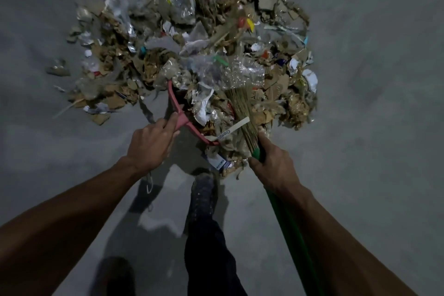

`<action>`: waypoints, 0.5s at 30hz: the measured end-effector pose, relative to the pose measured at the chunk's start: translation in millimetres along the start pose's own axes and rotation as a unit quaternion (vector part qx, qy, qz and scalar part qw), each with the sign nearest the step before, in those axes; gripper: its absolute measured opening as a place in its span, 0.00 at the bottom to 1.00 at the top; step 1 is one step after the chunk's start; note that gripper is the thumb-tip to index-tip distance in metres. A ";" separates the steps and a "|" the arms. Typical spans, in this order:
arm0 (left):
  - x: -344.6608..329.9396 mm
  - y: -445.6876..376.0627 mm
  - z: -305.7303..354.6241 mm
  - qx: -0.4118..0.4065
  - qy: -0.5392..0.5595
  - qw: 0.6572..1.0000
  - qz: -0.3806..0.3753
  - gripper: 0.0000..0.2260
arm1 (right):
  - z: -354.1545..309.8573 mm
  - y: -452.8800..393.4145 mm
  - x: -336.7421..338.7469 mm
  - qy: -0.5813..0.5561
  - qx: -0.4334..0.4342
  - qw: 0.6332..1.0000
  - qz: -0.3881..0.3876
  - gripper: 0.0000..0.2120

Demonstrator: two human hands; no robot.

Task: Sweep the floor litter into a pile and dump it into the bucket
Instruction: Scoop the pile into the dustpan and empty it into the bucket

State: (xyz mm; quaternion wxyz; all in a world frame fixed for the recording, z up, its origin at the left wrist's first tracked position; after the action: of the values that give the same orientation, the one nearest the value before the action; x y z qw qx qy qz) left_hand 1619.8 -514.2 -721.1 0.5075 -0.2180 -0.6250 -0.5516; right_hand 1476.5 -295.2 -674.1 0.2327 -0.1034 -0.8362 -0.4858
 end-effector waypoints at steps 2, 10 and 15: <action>26.7 28.2 3.1 0.001 0.014 1.000 0.017 0.21 | -14.0 30.9 5.7 0.003 -0.006 1.000 0.006 0.29; 126.7 200.3 -15.2 0.016 0.059 0.994 0.085 0.22 | -108.8 208.0 -2.0 0.026 0.022 0.998 0.059 0.28; 167.5 333.2 -41.5 0.036 0.094 0.988 0.116 0.20 | -177.1 323.0 -39.5 0.044 0.048 0.995 0.080 0.30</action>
State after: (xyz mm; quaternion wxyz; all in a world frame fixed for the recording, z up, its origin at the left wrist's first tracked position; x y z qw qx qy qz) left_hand 1848.2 -501.3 -423.6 0.6320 -0.2173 -0.5647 -0.4843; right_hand 1690.9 -281.9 -372.2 0.3119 -0.1377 -0.8363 -0.4293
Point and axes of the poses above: each hand's wrist, its own y-axis away from the middle knuckle, its own x-axis out of the back of the hand, z = x × y, the point moved 6 cm from there along -y, towards the middle knuckle, and after that the axes turned 13 degrees about -z, right-handed, at the moved point
